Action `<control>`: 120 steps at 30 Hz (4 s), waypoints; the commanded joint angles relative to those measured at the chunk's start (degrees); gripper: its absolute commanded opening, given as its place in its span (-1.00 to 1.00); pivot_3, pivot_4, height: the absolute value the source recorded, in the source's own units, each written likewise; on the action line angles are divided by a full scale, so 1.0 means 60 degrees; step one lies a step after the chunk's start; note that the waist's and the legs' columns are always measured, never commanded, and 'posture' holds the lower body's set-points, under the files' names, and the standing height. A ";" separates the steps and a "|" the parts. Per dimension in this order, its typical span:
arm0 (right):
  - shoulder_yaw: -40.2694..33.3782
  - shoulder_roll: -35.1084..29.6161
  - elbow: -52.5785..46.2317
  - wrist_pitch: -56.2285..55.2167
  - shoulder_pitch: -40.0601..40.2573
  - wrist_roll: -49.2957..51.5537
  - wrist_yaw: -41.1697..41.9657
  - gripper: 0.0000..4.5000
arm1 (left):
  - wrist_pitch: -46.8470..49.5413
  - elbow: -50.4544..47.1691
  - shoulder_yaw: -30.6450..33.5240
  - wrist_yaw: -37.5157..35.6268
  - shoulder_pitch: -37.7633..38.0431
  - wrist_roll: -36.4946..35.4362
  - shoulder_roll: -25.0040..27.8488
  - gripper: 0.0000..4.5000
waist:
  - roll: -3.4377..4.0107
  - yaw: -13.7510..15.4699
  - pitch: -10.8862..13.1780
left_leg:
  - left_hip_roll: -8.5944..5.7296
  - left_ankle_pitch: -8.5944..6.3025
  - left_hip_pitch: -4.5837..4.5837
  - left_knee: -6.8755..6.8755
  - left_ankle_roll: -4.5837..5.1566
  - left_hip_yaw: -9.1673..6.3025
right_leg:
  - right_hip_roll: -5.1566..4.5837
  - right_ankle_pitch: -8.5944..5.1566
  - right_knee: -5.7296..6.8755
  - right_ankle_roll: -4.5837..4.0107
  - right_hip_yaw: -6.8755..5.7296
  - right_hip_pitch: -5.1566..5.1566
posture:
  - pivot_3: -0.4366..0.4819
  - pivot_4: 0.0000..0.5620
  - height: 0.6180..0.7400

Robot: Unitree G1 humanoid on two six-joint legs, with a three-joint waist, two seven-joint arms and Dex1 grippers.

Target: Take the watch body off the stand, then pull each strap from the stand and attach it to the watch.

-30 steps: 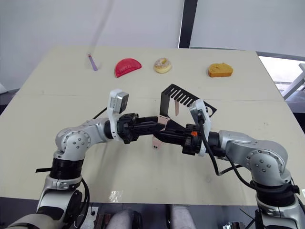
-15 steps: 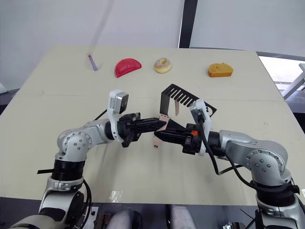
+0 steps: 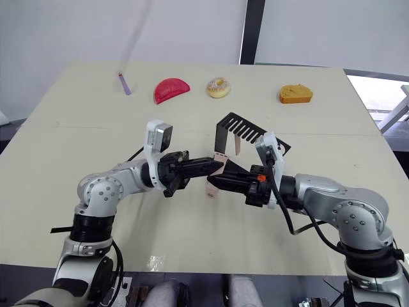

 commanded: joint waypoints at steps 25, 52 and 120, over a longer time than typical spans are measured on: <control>-0.6546 0.1787 -0.3802 -0.4123 1.1664 -0.4813 -0.0130 0.97 | -0.5814 -0.0637 -0.1656 -0.3845 0.0706 0.3942 0.3208 -1.00 | 0.0001 -0.0043 -0.0001 | -0.0010 0.0013 0.0051 -0.0130 -0.0019 0.0031 | 0.0013 0.0002 -0.0070 0.0004 0.0028 0.0038 | -0.05 -0.47 0.95; -0.2236 0.1864 0.0032 -0.3936 0.6502 -0.7999 -0.1471 0.97 | -0.4330 -0.1564 -0.1500 -0.2907 0.0788 0.3388 0.2890 -1.00 | 0.0012 0.0000 -0.0001 | -0.0023 0.0023 0.0052 -0.0107 -0.0012 0.0028 | 0.0008 0.0001 -0.0039 0.0002 0.0030 0.0015 | -0.05 -0.47 0.95; -0.2970 -0.0857 -0.1971 0.1971 0.4199 -0.3047 -0.0305 -0.29 | -0.6780 -0.0943 -0.2007 -0.3431 0.0713 0.4810 0.3072 -1.00 | 0.0006 -0.0025 -0.0004 | -0.0016 0.0019 0.0053 -0.0036 -0.0007 0.0030 | 0.0011 0.0001 0.0017 0.0001 0.0038 0.0014 | -0.05 -0.47 0.95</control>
